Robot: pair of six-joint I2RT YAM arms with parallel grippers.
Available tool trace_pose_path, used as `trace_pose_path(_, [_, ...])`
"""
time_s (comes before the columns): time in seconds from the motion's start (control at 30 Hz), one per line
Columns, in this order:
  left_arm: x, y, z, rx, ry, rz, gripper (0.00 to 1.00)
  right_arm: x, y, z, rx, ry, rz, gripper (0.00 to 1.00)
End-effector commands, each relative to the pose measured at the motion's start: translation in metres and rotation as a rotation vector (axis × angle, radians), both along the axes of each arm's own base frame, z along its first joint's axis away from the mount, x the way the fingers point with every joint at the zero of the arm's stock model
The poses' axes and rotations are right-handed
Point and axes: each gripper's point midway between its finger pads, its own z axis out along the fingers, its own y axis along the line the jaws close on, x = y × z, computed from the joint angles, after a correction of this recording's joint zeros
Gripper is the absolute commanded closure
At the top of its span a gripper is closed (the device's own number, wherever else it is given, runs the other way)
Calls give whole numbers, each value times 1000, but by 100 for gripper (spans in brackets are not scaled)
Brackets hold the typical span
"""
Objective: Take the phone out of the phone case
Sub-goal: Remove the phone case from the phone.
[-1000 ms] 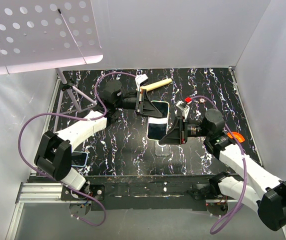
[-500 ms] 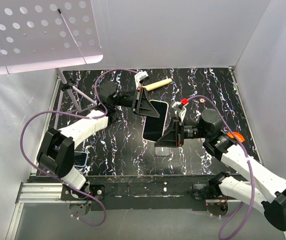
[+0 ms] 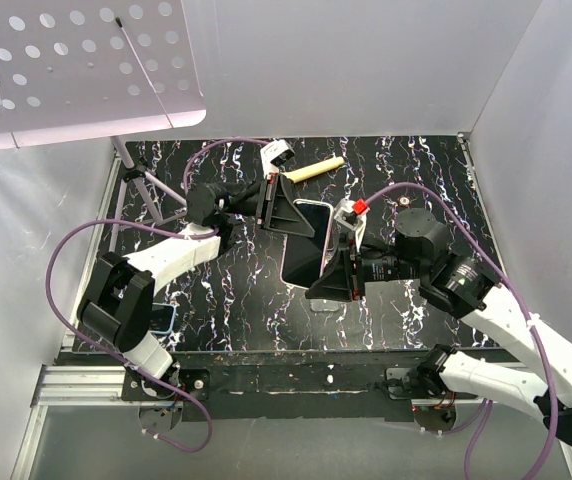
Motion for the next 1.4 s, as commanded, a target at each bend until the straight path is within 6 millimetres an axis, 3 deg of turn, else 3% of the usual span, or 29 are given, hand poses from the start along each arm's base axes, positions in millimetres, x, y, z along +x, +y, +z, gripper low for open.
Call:
trace_pose_path(0.0, [-10, -15, 10, 28, 216, -56, 100, 19, 7, 37, 20, -284, -42, 99])
trace_pose_path(0.3, [-8, -28, 4, 3, 283, -83, 100, 6, 18, 69, 1, -383, -34, 99])
trace_pose_path(0.57, [-7, -30, 10, -33, 306, -71, 100, 32, 9, 67, 7, -423, -217, 99])
trace_pose_path(0.83, [-9, -24, 30, -111, 314, -73, 100, 81, -14, 11, -106, -366, -537, 99])
trace_pose_path(1.0, [-5, -24, 34, -113, 284, 3, 100, 80, -25, -20, -128, -180, -623, 98])
trace_pose_path(1.1, [2, -25, 30, -76, 227, 120, 100, 71, -31, -30, -145, -23, -639, 65])
trace_pose_path(1.17, [14, -22, 21, -41, 170, 240, 100, 60, -33, -34, -160, 74, -618, 52])
trace_pose_path(1.2, [18, -17, 22, -25, 148, 304, 100, 55, -35, -35, -167, 124, -616, 39])
trace_pose_path(1.3, [37, -6, 13, 26, 108, 471, 100, 40, -38, -31, -169, 235, -587, 26])
trace_pose_path(1.37, [45, -2, 12, 52, 75, 547, 100, 27, -36, -17, -137, 281, -539, 23])
